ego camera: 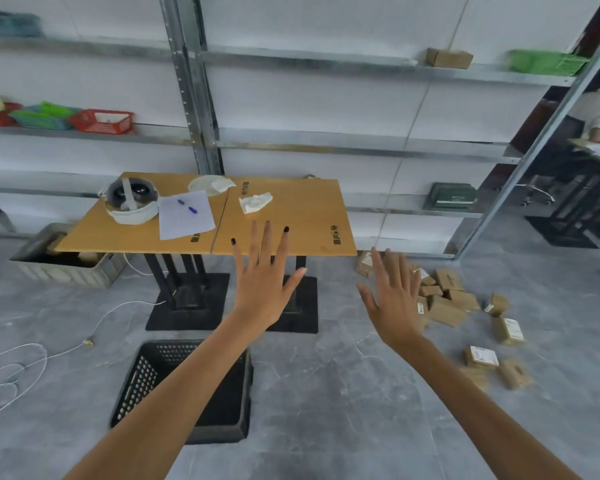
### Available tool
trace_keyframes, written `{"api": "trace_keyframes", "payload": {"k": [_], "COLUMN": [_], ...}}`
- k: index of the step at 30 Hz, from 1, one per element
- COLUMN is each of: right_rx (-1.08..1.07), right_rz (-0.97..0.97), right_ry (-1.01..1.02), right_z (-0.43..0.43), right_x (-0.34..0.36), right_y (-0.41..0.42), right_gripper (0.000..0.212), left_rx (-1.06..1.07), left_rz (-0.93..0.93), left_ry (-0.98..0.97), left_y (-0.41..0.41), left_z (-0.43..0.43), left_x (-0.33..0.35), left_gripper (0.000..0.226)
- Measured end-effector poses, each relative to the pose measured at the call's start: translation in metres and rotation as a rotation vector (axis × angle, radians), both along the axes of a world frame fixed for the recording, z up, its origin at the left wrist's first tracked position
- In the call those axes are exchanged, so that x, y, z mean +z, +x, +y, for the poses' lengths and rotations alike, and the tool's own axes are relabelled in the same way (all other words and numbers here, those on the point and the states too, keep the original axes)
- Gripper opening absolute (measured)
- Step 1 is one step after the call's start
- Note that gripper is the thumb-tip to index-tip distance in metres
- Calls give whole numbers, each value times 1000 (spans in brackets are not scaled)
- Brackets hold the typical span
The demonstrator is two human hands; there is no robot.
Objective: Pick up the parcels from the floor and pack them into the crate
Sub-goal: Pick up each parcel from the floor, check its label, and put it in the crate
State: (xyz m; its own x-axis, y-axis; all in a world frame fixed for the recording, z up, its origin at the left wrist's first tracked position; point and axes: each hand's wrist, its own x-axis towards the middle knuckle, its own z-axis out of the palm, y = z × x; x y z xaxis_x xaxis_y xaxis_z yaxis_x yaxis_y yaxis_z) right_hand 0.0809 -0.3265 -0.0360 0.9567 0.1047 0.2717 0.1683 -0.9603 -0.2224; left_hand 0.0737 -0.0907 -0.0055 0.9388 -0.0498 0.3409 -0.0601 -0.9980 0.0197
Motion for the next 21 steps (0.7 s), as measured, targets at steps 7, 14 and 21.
{"api": "trace_keyframes", "payload": {"k": [7,14,21], "right_rx": [-155,-305,-420], "right_rz": [-16,-4,-1], "right_ry": [82,109,97], "right_z": [-97,-219,-326], "right_x": [-5,-7,-9], "right_y": [37,90,150], "right_gripper": [73,74,66], "left_rx": [-180,-308,-343], "left_rz": [17,64,96], "left_ry": [-17,1,-11], "left_y": [67,150,231], "left_z": [-96,-204,-297], "left_x": [-4,-10,-15], "left_gripper": [74,79,80]}}
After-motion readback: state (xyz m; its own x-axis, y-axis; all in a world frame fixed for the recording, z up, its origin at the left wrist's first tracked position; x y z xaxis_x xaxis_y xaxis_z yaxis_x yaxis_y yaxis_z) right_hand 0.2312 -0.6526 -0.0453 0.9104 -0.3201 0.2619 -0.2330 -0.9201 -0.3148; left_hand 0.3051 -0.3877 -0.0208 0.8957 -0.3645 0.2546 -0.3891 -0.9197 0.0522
